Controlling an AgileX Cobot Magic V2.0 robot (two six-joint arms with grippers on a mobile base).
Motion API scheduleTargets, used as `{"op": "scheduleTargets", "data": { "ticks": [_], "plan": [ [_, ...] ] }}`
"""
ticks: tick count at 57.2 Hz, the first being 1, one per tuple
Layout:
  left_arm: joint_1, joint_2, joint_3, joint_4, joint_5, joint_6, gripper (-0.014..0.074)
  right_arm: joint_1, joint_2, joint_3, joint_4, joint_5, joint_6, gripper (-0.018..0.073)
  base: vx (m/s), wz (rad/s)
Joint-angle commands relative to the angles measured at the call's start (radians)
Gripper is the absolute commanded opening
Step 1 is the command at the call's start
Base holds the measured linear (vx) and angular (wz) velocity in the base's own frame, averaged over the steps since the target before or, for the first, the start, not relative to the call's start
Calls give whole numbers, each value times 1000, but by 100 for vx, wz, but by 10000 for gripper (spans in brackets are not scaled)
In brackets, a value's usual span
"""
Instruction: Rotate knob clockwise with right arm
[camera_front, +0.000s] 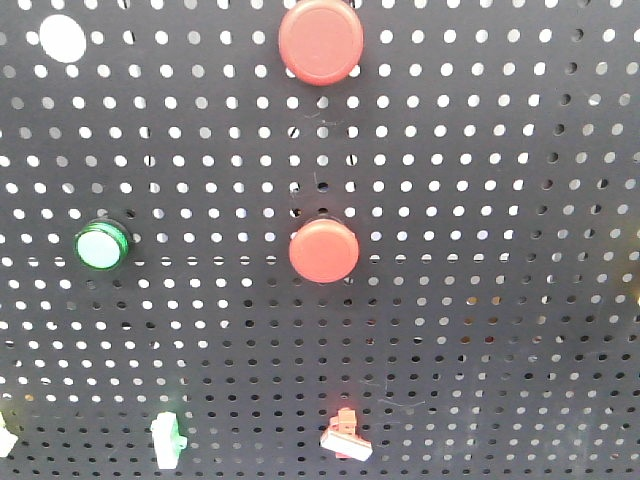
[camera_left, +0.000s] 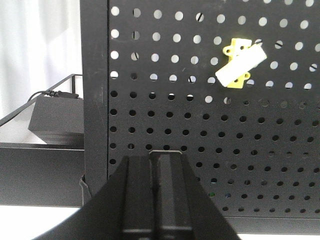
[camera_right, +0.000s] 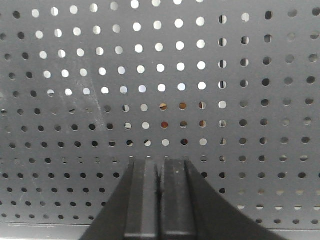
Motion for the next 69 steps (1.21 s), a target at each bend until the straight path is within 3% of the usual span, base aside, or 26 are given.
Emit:
{"op": "scheduleTargets", "data": {
  "ticks": [1, 22, 30, 35, 42, 55, 69],
  "plan": [
    [2, 0, 13, -8, -82, -6, -6, -7, -10, 5, -9, -79, -6, -9, 0, 1],
    [2, 0, 13, -8, -82, -6, -6, -7, -10, 5, -9, -81, -6, -9, 0, 0],
    [2, 0, 13, -8, -82, -6, -6, -7, -10, -7, 19, -178, 13, -9, 0, 0],
    [2, 0, 13, -8, -82, -6, -6, -7, -8, -68, 37, -114, 29, -9, 0, 0],
    [2, 0, 13, -8, -82, -6, -6, -7, 46, -249, 10, 55, -25, -9, 0, 0],
    [2, 0, 13, -8, -82, -6, -6, -7, 359, -727, 5, 199, -158, -9, 0, 0],
    [2, 0, 13, -8, -82, -6, -6, -7, 662, -1223, 11, 350, -174, -9, 0, 0]
  ]
}}
